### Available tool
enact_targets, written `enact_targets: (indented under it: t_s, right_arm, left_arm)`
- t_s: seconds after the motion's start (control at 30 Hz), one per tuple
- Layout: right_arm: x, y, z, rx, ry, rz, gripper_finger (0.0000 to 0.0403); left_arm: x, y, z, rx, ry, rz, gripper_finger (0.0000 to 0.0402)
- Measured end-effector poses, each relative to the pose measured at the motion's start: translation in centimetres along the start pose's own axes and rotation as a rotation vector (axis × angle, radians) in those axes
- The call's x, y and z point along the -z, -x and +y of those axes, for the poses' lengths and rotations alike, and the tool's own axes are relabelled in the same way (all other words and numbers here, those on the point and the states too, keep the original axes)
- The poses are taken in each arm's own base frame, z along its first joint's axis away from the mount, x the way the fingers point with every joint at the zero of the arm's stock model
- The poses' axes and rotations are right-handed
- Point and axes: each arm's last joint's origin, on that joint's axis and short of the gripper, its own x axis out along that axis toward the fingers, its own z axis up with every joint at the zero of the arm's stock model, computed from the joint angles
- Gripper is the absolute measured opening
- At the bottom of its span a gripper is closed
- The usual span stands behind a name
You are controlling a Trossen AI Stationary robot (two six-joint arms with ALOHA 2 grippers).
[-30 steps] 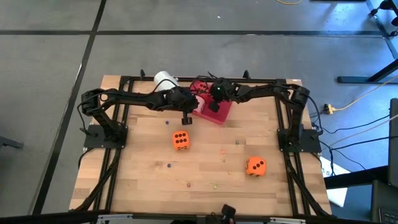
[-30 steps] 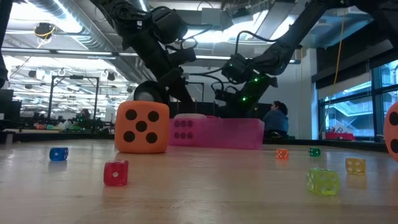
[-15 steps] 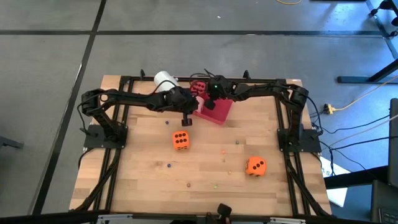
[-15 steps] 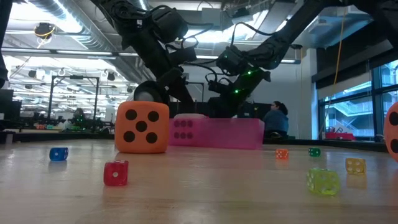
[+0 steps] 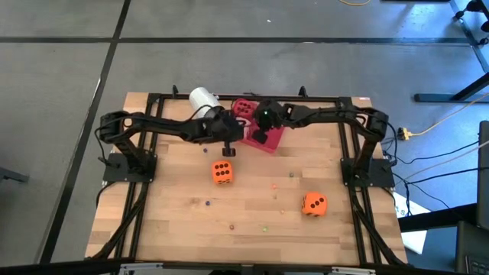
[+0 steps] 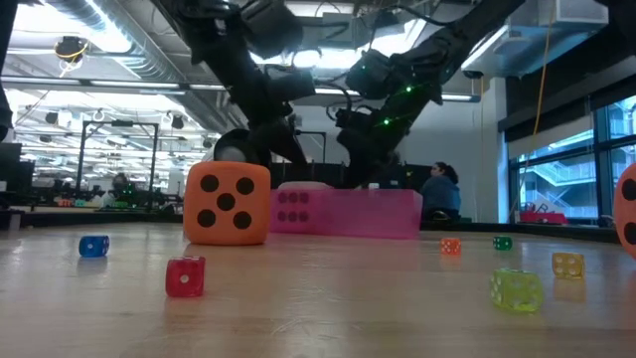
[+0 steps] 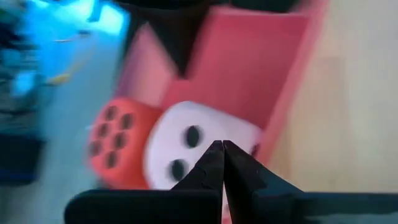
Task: Pick & Place Dice
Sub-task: Adjust the big dice
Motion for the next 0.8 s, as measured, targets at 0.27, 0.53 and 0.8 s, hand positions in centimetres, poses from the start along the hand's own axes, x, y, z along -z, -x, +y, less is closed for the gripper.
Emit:
enact_targets:
  t_s: [0.27, 0.53, 0.8]
  right_arm:
    - [0.6, 0.2, 2.9, 0.046, 0.071, 0.004, 0.0002]
    - [1.1, -1.7, 3.5, 0.024, 0.084, 0.009, 0.0002]
    - [0.0, -1.8, 3.4, 0.019, 0.075, -0.108, 0.0002]
  left_arm:
    - [-0.9, 3.1, -1.6, -0.039, -0.093, 0.011, 0.0003]
    - [-1.4, 8.2, -0.2, -0.170, -0.078, -0.025, 0.0003]
    - [-1.2, 11.2, 1.3, -0.277, -0.036, -0.046, 0.0003]
